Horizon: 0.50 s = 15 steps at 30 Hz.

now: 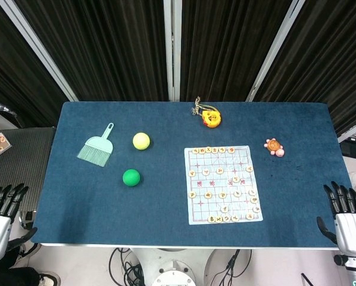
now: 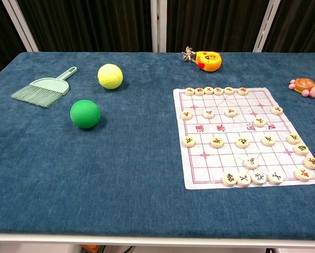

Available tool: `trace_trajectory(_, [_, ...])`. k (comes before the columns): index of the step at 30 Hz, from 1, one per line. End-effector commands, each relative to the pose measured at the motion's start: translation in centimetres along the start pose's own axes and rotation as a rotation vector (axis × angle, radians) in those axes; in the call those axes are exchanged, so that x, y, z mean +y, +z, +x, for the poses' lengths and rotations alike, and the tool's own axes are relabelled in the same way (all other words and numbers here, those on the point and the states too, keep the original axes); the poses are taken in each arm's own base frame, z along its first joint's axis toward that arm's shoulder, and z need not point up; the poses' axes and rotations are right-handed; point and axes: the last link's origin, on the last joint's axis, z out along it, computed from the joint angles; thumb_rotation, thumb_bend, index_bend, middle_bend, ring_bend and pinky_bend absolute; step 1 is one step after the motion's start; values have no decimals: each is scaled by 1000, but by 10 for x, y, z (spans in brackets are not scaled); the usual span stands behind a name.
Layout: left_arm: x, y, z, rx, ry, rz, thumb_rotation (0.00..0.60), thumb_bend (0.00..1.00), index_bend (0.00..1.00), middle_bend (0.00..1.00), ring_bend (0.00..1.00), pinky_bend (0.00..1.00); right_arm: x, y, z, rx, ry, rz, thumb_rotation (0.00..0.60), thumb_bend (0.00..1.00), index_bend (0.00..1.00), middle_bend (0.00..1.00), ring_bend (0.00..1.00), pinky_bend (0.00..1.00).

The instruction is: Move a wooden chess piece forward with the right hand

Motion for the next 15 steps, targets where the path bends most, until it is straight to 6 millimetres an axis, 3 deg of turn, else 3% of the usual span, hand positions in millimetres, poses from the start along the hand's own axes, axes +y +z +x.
trace_trajectory(1, [0,1,-1,-1,-1,-1,600,130,73,61,0,0,0,6,1,-4,-18,5,600,268,0,0,0,0])
trace_trajectory(7, [0,0,-4,-8,-2,4,600,131,73,61,0,0,1,29,-4,-30,-40,17,600,270,0,0,0,0])
trace_trajectory(15, [4,-1,-2,-8,8,-1,600,130,73,61,0,0,-5,78,-21,-74,-125,68,600,272,0,0,0,0])
